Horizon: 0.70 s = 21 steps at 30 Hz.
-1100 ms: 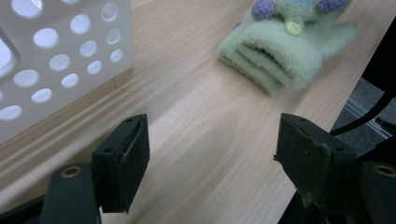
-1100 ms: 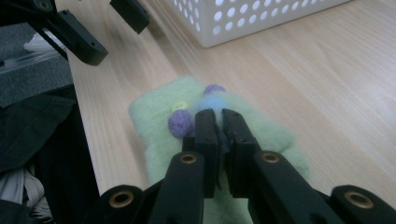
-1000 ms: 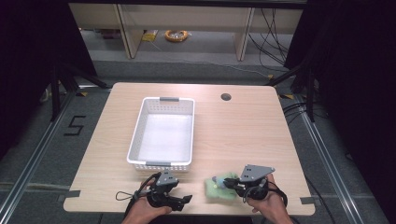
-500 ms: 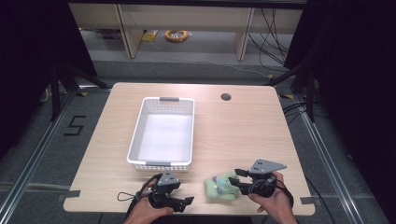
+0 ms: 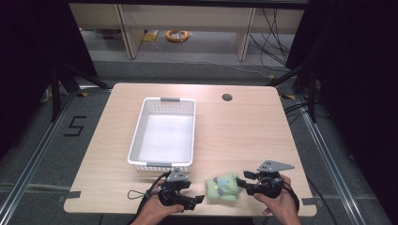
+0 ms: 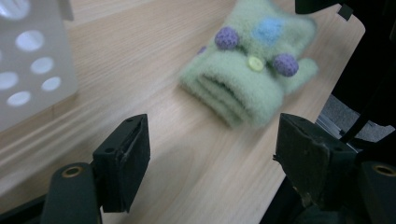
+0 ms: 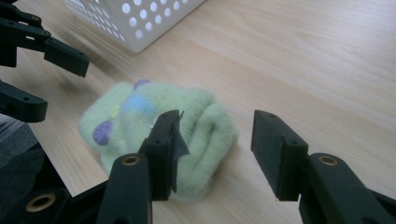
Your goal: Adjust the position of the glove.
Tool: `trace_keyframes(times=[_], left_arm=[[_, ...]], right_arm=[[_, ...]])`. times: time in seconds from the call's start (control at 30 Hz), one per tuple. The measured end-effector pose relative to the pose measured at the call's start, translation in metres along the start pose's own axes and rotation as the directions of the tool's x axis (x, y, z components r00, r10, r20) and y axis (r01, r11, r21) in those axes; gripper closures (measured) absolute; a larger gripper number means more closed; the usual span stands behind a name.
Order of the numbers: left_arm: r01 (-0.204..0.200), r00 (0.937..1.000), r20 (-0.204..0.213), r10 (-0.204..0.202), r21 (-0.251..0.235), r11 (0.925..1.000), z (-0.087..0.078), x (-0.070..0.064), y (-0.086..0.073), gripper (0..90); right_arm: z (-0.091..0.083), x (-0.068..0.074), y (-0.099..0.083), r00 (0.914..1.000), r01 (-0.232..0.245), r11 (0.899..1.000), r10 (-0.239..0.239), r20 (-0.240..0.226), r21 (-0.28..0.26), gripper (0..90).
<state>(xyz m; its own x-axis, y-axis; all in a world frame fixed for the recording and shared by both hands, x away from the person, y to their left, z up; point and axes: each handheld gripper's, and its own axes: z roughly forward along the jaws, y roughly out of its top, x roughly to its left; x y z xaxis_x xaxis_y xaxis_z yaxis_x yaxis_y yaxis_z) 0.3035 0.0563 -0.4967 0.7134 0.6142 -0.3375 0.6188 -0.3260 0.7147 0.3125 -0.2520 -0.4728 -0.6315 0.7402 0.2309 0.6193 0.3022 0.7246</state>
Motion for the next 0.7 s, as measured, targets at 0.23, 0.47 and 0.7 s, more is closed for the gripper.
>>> trace_keyframes(times=[0.23,0.47,0.7], left_arm=[[0.016,0.9996,0.022,-0.016,0.01,0.9998,0.018,-0.008,0.015,26.0],[0.044,0.9988,0.021,-0.045,0.045,0.998,0.03,-0.008,0.02,28.8],[0.103,0.9936,0.038,-0.107,0.091,0.9906,0.039,-0.001,0.019,31.6]], right_arm=[[0.01,0.0,0.0,0.9998,0.018,0.999,-0.018,0.001,0.034,52.5],[0.017,-0.003,-0.003,0.9995,0.025,0.996,-0.027,0.017,0.081,52.2],[0.022,-0.004,-0.007,0.9995,0.012,0.997,-0.015,0.029,0.072,52.4]])
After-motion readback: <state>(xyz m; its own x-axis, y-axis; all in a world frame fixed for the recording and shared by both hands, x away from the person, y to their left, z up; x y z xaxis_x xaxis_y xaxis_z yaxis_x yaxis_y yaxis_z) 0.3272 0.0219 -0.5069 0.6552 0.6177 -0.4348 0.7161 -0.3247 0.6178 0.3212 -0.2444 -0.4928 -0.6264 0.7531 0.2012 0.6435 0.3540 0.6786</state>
